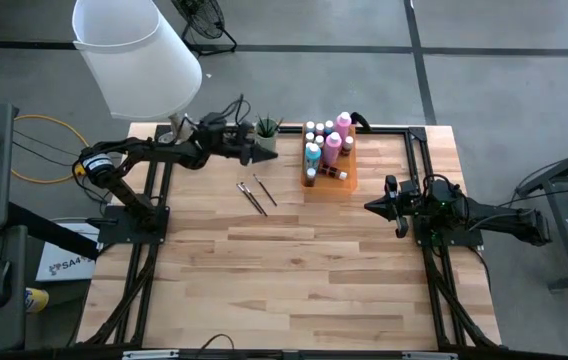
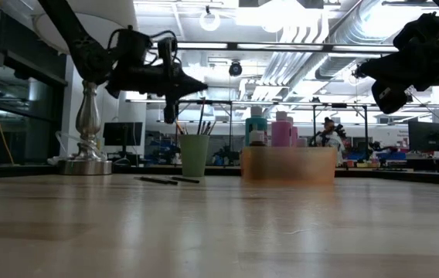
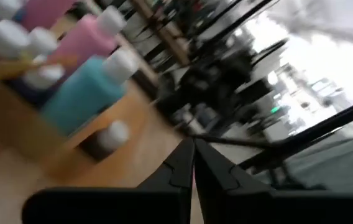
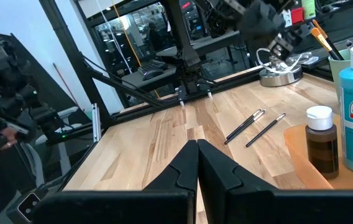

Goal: Pick & Place Paint Supplies
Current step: Put the yellow paint brush into the green cup

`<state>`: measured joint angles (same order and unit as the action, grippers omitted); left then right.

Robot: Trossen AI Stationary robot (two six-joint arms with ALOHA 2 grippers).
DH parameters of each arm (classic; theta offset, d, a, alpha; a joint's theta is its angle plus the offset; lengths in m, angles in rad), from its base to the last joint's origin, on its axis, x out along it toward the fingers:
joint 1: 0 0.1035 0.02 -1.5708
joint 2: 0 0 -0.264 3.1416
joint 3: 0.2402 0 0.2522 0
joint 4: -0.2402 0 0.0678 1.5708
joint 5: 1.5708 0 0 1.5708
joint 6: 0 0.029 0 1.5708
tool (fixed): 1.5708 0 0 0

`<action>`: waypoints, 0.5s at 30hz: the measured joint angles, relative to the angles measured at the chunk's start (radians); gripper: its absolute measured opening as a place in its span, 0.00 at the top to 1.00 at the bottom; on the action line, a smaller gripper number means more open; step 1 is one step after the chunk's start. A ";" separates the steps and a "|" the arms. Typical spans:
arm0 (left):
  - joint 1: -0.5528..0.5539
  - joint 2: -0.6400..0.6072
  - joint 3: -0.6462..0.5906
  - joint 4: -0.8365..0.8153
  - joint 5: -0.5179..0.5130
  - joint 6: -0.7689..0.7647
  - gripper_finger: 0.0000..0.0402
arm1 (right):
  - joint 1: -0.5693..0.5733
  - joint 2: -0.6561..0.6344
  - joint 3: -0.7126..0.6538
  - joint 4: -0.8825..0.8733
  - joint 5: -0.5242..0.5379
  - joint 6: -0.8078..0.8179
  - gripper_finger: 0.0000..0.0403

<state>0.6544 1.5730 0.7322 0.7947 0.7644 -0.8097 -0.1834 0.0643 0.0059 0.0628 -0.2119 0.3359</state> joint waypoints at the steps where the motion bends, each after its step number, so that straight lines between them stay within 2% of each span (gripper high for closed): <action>1: 0.000 0.000 0.000 -0.033 -0.012 0.036 0.98 | 0.000 0.000 0.000 0.000 0.000 0.000 0.99; 5: 0.000 0.000 0.000 -0.111 -0.114 0.154 0.99 | 0.000 0.000 0.000 0.000 0.000 0.000 0.99; 9: 0.000 0.000 0.000 -0.108 -0.255 0.213 0.99 | 0.000 0.000 0.000 0.000 0.000 0.000 0.99; 15: 0.000 0.000 0.000 -0.107 -0.401 0.279 1.00 | 0.000 0.000 0.000 0.000 0.000 0.000 0.99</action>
<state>0.6542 1.5730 0.7322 0.6878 0.3630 -0.5304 -0.1833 0.0643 0.0063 0.0628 -0.2119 0.3359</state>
